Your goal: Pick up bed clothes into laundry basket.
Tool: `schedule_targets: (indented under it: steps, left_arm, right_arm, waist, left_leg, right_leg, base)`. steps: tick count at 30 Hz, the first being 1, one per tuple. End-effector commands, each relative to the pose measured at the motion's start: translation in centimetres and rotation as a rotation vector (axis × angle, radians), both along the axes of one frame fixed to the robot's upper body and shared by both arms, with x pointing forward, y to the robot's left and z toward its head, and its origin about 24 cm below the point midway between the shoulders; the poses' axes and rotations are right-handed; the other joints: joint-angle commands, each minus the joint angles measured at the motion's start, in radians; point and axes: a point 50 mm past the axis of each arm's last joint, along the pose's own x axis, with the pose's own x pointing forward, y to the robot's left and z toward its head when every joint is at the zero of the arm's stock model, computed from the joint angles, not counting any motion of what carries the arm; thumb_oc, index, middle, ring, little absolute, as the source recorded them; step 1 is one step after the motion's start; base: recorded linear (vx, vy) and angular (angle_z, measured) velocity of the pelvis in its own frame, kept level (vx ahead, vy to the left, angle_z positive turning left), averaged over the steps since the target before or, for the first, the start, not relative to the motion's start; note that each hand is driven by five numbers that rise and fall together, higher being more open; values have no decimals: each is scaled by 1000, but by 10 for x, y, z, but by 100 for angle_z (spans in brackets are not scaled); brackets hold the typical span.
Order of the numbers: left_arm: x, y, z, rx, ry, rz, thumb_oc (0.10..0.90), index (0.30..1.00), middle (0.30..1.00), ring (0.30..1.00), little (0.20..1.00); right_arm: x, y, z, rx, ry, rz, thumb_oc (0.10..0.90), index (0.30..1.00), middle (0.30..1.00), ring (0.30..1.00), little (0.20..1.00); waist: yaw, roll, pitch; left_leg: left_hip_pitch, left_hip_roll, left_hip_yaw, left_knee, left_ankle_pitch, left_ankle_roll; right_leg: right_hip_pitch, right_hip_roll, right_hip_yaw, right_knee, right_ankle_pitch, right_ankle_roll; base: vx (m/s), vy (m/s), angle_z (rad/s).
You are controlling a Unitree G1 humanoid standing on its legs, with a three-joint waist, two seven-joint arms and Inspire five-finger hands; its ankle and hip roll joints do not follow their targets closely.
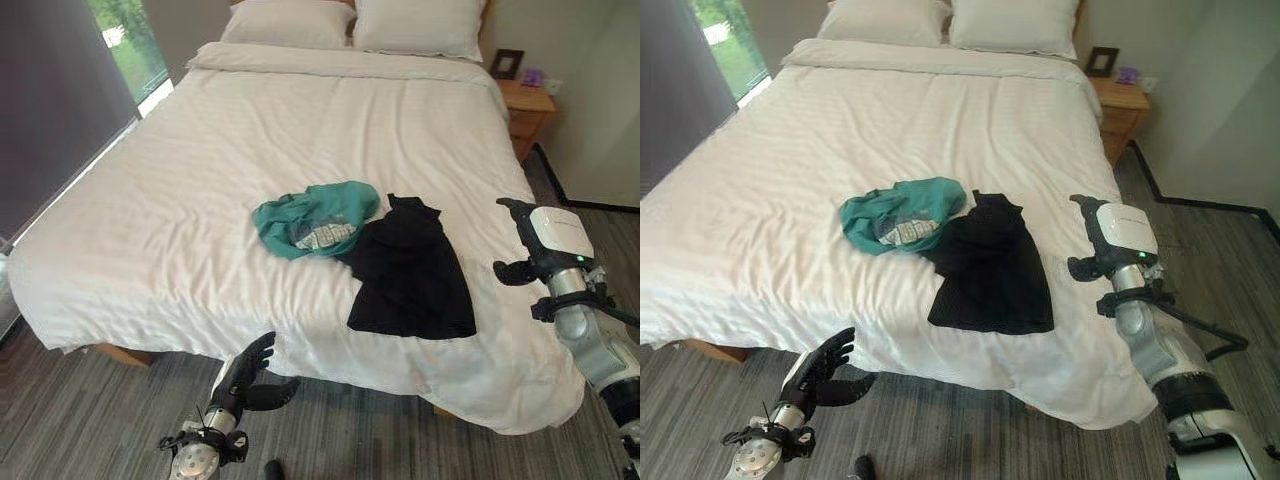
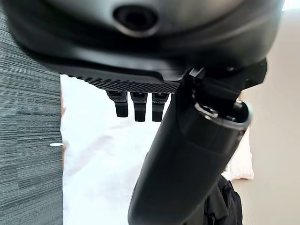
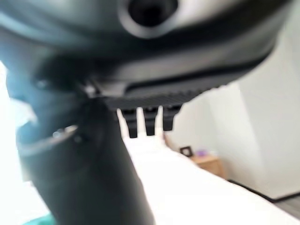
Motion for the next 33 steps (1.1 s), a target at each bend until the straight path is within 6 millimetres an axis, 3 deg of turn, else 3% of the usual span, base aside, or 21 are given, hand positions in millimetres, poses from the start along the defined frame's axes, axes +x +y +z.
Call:
schedule_targets:
  steps: [1,7,9,15,19,20,23,25,31,33]
  left_arm:
    - [17,-4,23,-44,-150,-37,800,900,900,900,900]
    - [14,-1,8,-30,-84,-18,800,900,900,900,900]
    - [13,1,0,-3,-52,-6,800,900,900,900,900]
    - [20,2,-16,72,-4,27,800,900,900,900,900]
    - [18,4,-24,71,32,55,800,900,900,900,900]
    - [9,5,-44,95,130,100,800,900,900,900,900]
    - [-2,8,-59,122,211,134,800,900,900,900,900]
    - [-27,18,-81,166,369,207,800,900,900,900,900]
    - [-52,36,-96,190,508,332,800,900,900,900,900]
    - [-58,39,-99,187,542,370,800,900,900,900,900]
  right_arm:
    - [15,-11,72,-84,-218,-37,800,900,900,900,900]
    - [26,-14,60,-41,-160,-84,800,900,900,900,900]
    - [32,-10,48,-4,-131,-93,800,900,900,900,900]
    - [47,2,41,-18,-91,-85,800,900,900,900,900]
    - [49,4,44,-31,-87,-73,800,900,900,900,900]
    - [54,13,36,-30,-62,-55,800,900,900,900,900]
    - [57,21,30,-20,-51,-39,800,900,900,900,900]
    - [58,28,21,-2,-39,-27,800,900,900,900,900]
    - [62,26,38,3,-102,-54,800,900,900,900,900]
    - [67,33,68,-28,-200,-39,800,900,900,900,900]
  waist:
    - [36,-41,-38]
    - [50,-32,-5]
    - [61,-17,42]
    - [94,9,101]
    - [97,14,110]
    - [105,19,120]
    - [107,21,118]
    - [108,19,111]
    - [97,12,104]
    - [87,3,97]
  left_leg:
    - [-14,78,24,1,-46,-74]
    - [-72,83,1,1,-32,-78]
    - [-121,86,-17,1,-17,-81]
    - [-250,99,-38,1,14,-94]
    - [-267,102,-43,1,19,-96]
    - [-287,101,-55,1,23,-96]
    - [-282,98,-60,1,21,-94]
    - [-268,93,-68,1,19,-93]
    - [-236,84,-68,1,9,-91]
    - [-208,79,-58,1,-1,-88]
  right_leg:
    - [-4,-89,-4,7,-18,129]
    - [-44,-83,-7,8,-24,122]
    - [-93,-83,-5,8,-22,120]
    - [-219,-89,7,4,-5,124]
    - [-232,-90,4,4,-3,123]
    - [-243,-91,3,4,-5,120]
    - [-234,-91,1,4,-7,117]
    - [-220,-92,-1,5,-10,113]
    - [-196,-94,5,7,-14,112]
    - [-175,-96,11,8,-15,113]
  base:
    - [23,-21,16]
    - [-44,-17,8]
    - [-135,-6,10]
    - [-115,16,3]
    - [-12,3,-1]
    - [-22,-6,4]
    - [35,-2,10]
    - [71,0,-3]
    - [20,9,0]
    - [49,51,-1]
